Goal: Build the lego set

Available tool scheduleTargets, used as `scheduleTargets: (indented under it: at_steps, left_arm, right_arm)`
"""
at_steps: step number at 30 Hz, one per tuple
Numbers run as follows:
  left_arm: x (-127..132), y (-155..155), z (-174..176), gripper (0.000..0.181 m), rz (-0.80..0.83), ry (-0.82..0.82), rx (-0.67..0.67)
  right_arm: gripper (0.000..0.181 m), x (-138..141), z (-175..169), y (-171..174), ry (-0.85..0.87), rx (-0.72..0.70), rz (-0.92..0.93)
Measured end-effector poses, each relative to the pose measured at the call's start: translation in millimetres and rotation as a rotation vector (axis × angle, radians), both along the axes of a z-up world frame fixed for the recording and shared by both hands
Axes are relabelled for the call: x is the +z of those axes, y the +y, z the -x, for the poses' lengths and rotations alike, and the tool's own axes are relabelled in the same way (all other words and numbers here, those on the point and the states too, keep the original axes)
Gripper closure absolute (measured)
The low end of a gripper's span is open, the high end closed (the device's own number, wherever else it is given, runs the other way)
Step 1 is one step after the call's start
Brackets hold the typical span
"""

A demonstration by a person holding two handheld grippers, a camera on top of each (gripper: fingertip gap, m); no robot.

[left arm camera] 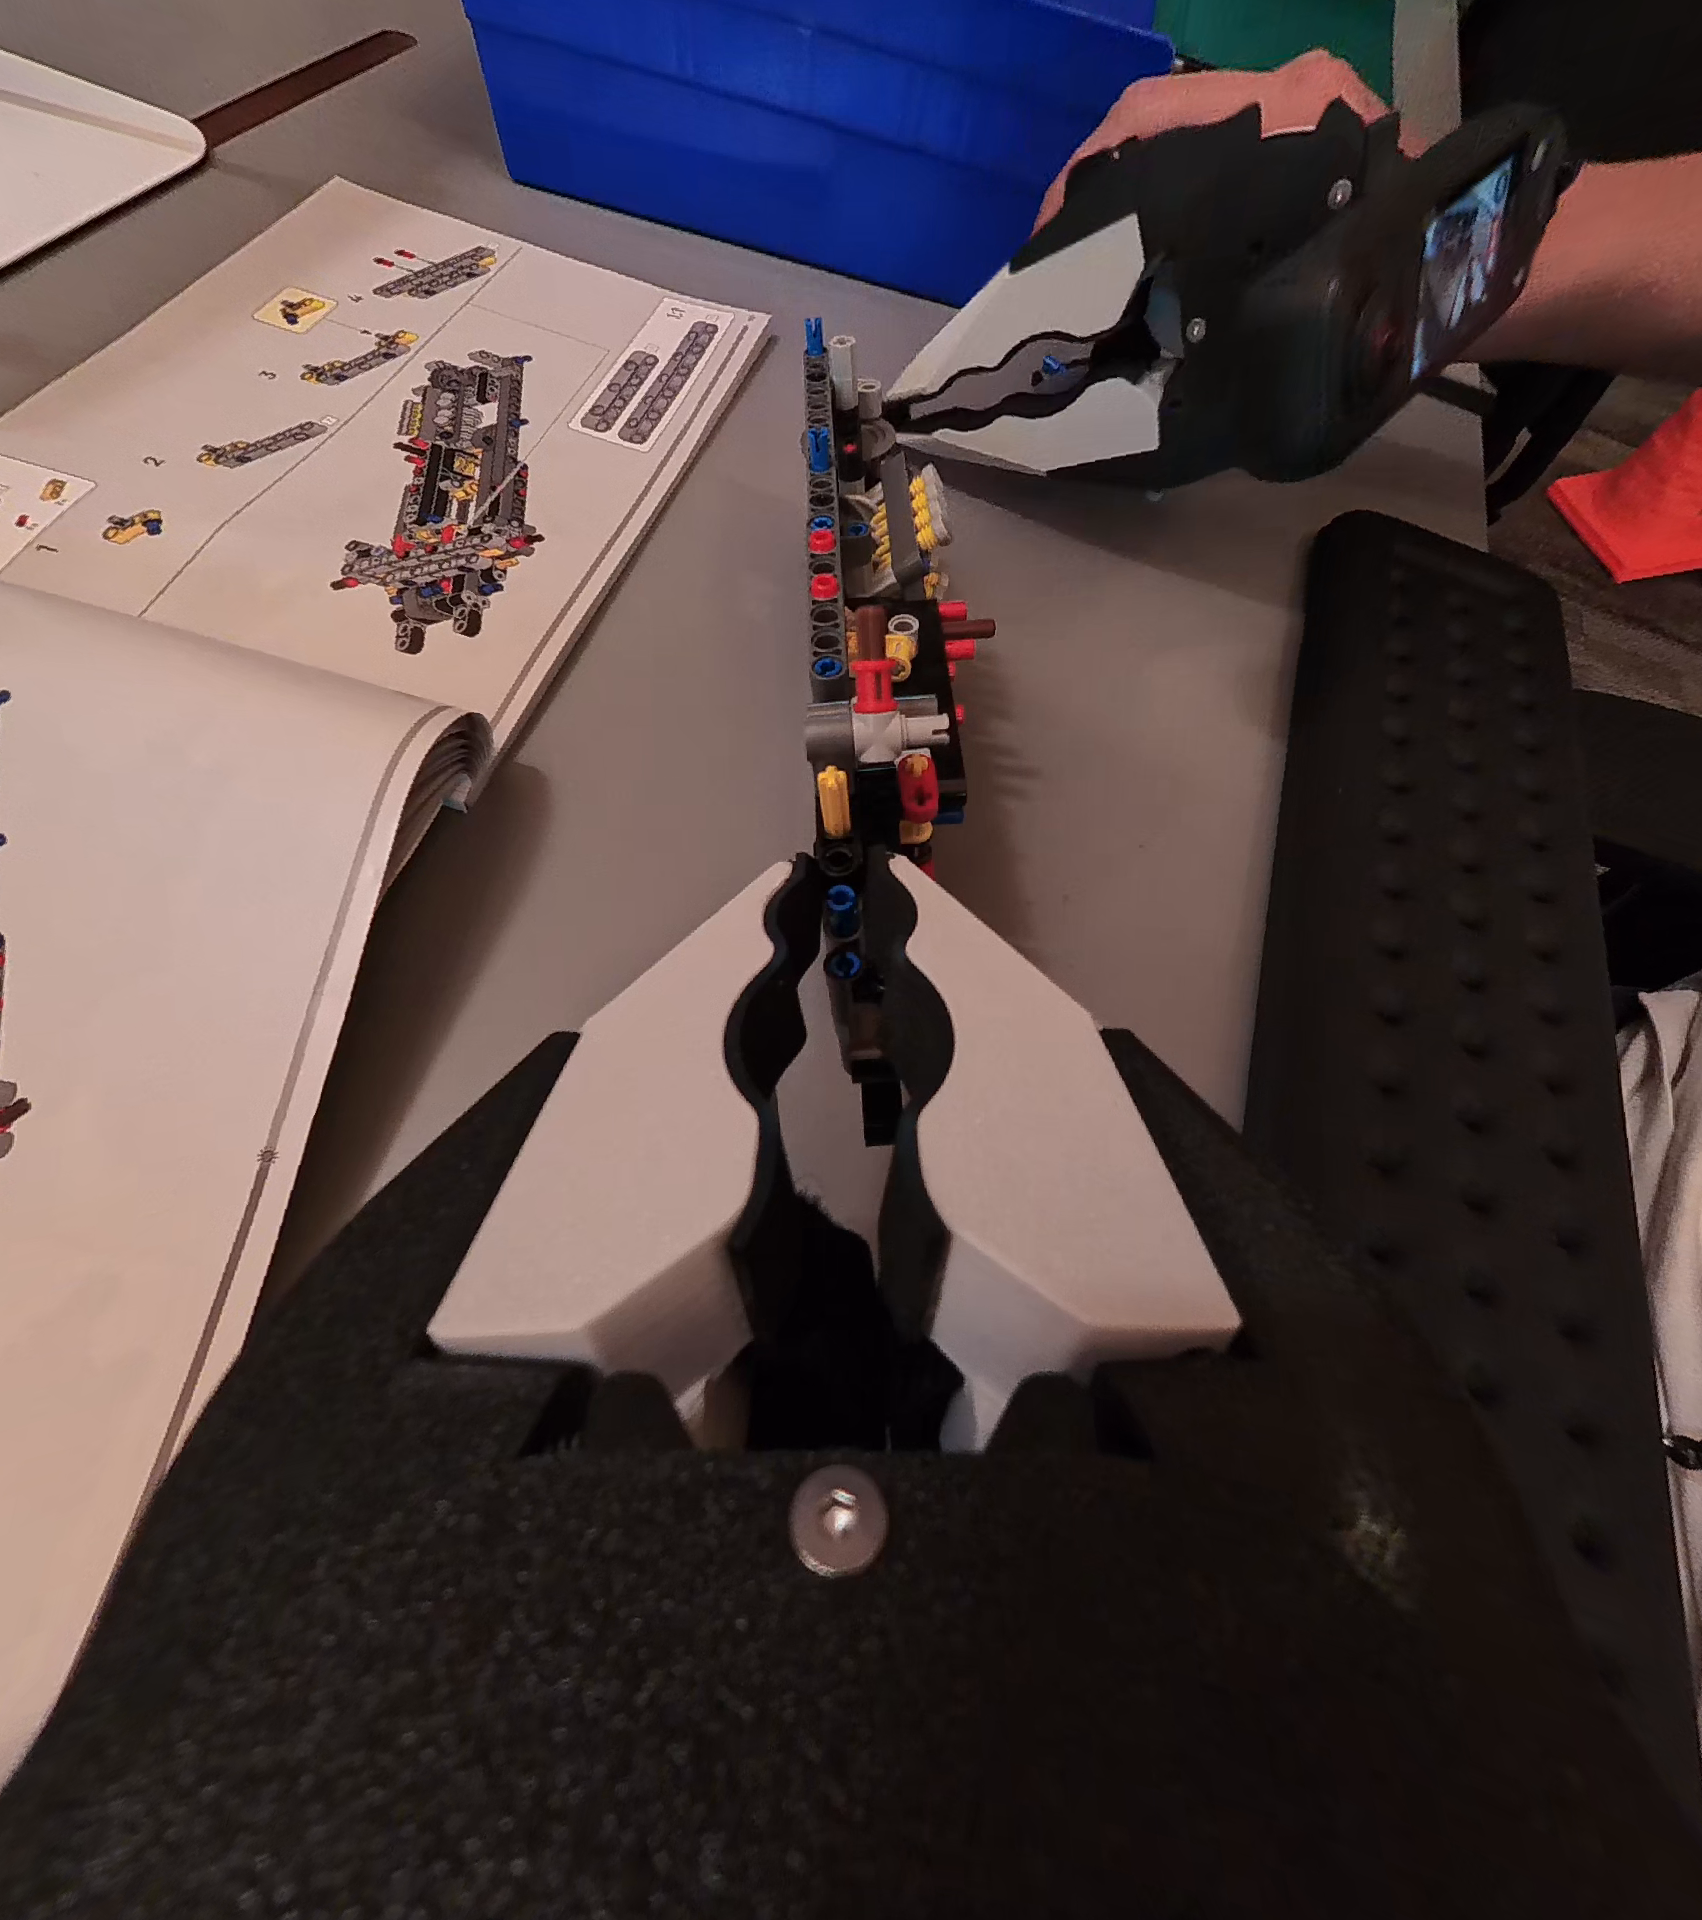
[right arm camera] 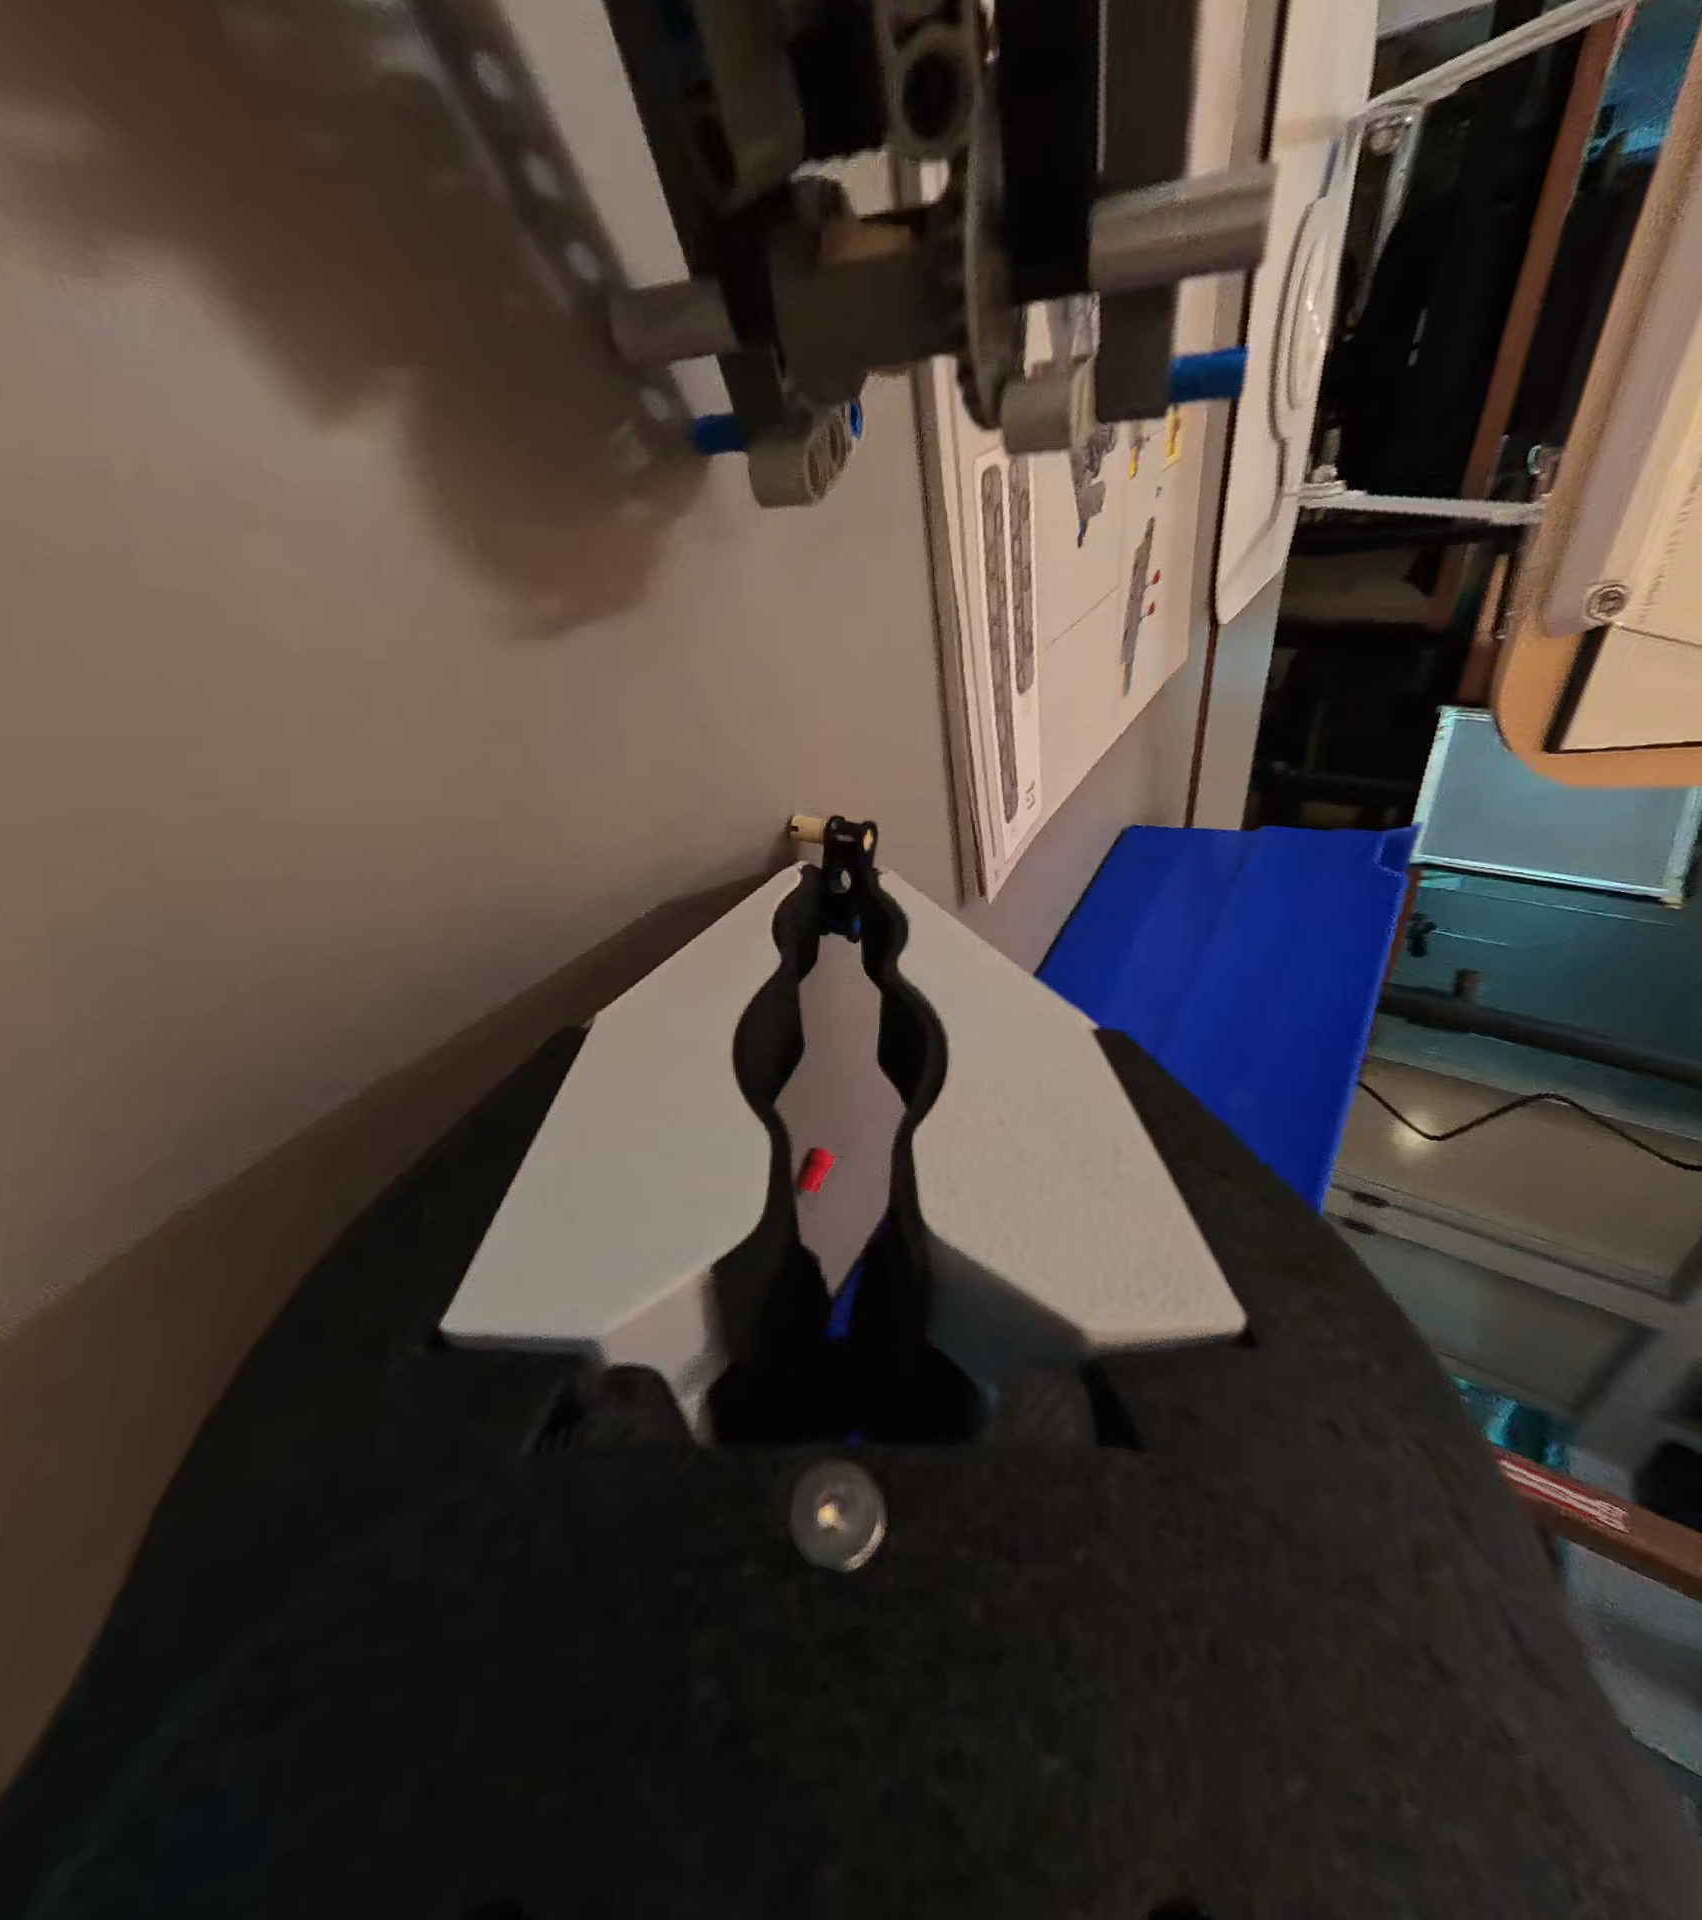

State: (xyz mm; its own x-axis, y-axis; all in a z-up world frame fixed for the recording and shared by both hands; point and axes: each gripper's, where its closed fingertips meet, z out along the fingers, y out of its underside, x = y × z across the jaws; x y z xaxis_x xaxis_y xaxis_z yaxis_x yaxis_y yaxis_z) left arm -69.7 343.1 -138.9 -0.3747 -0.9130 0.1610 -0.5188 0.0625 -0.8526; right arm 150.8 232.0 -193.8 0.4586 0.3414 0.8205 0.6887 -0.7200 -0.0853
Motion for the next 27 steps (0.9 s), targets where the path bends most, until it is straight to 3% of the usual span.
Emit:
scheduleTargets:
  at_steps: [6, 16, 27]
  left_arm:
    - [0, 0, 0, 0.175, 0.004, 0.001, 0.000]
    - [0, 0, 0, 0.175, 0.000, 0.000, -0.001]
    - [0, -1, 0, 0.175, -0.004, -0.001, -0.003]
  right_arm:
    - [0.175, 0, -10, -4, -0.086, 0.000, 0.011]
    - [0.174, 0, -8, -6, -0.062, -0.019, 0.011]
    - [0.167, 1, 0, -9, 0.090, -0.069, -0.019]
